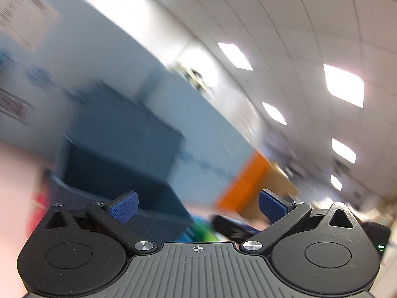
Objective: Organize rigid objects
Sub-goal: 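Carry the cylinder into the blue crate and open the right gripper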
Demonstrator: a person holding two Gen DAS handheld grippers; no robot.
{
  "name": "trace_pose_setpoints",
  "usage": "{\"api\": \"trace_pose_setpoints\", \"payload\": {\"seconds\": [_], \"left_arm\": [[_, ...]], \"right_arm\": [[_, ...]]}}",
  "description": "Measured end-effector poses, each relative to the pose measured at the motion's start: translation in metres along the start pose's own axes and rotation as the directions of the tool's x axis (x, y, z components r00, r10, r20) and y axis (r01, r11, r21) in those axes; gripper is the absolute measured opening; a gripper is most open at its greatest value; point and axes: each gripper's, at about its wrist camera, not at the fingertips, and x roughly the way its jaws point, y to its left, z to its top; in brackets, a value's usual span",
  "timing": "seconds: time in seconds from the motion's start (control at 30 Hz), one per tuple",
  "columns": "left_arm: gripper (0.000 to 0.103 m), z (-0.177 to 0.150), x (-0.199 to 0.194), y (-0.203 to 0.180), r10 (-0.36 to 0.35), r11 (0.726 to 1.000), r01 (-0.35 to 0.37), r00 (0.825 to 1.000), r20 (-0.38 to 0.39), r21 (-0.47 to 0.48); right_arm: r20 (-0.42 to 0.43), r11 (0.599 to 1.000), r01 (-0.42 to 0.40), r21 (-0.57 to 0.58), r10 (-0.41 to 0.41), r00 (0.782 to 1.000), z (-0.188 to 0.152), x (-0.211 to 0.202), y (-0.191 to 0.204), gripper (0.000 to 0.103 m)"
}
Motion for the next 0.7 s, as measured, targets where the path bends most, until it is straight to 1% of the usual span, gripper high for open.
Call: {"api": "trace_pose_setpoints", "payload": {"seconds": [0.03, 0.07, 0.13, 0.17, 0.2, 0.23, 0.33, 0.37, 0.43, 0.5, 0.57, 0.63, 0.7], "left_arm": [[0.103, 0.003, -0.004, 0.003, 0.064, 0.998, -0.064, 0.997, 0.047, 0.002], [0.103, 0.005, -0.008, 0.006, 0.137, 0.99, -0.138, 0.986, 0.095, 0.003], [0.103, 0.008, -0.011, 0.011, 0.276, 0.959, -0.284, 0.946, 0.169, 0.02], [0.103, 0.01, -0.009, 0.013, 0.332, 0.939, -0.343, 0.925, 0.183, 0.032], [0.103, 0.012, -0.007, 0.018, 0.37, 0.923, -0.383, 0.91, 0.185, 0.037], [0.103, 0.014, -0.004, 0.023, 0.388, 0.917, -0.398, 0.905, 0.176, 0.028], [0.103, 0.017, 0.002, 0.044, 0.376, 0.926, -0.37, 0.919, 0.118, -0.067], [0.103, 0.017, 0.003, 0.05, 0.375, 0.926, -0.366, 0.921, 0.106, -0.092], [0.103, 0.013, 0.003, 0.059, 0.391, 0.917, -0.379, 0.916, 0.091, -0.121], [0.103, 0.012, 0.005, 0.066, 0.395, 0.913, -0.383, 0.916, 0.075, -0.138], [0.103, 0.012, 0.004, 0.073, 0.383, 0.914, -0.369, 0.922, 0.059, -0.171], [0.103, 0.011, 0.005, 0.077, 0.37, 0.915, -0.355, 0.928, 0.044, -0.194], [0.103, 0.011, 0.006, 0.078, 0.369, 0.913, -0.355, 0.928, 0.038, -0.199]], "right_arm": [[0.011, 1.0, -0.006, 0.008, 0.006, 1.0, 0.006, 0.003, 0.001, 0.076], [0.015, 1.0, -0.013, 0.02, 0.013, 1.0, 0.013, 0.008, 0.002, 0.076], [0.005, 0.998, -0.04, 0.047, 0.039, 0.999, 0.025, 0.02, 0.006, 0.076], [-0.006, 0.997, -0.054, 0.061, 0.055, 0.998, 0.03, 0.028, 0.009, 0.076], [-0.022, 0.995, -0.067, 0.069, 0.069, 0.997, 0.035, 0.037, 0.012, 0.076], [-0.036, 0.994, -0.078, 0.078, 0.081, 0.996, 0.039, 0.046, 0.015, 0.076], [-0.095, 0.992, -0.091, 0.087, 0.099, 0.991, 0.048, 0.077, 0.029, 0.076], [-0.12, 0.992, -0.094, 0.085, 0.104, 0.987, 0.049, 0.087, 0.033, 0.076], [-0.178, 0.993, -0.093, 0.077, 0.105, 0.978, 0.046, 0.109, 0.042, 0.076], [-0.243, 0.995, -0.082, 0.062, 0.094, 0.965, 0.04, 0.129, 0.051, 0.076], [-0.314, 0.995, -0.067, 0.071, 0.087, 0.945, 0.031, 0.147, 0.054, 0.076], [-0.387, 0.995, -0.072, 0.074, 0.095, 0.917, 0.024, 0.164, 0.059, 0.076], [-0.44, 0.996, -0.06, 0.064, 0.082, 0.894, 0.019, 0.176, 0.065, 0.076]]}}
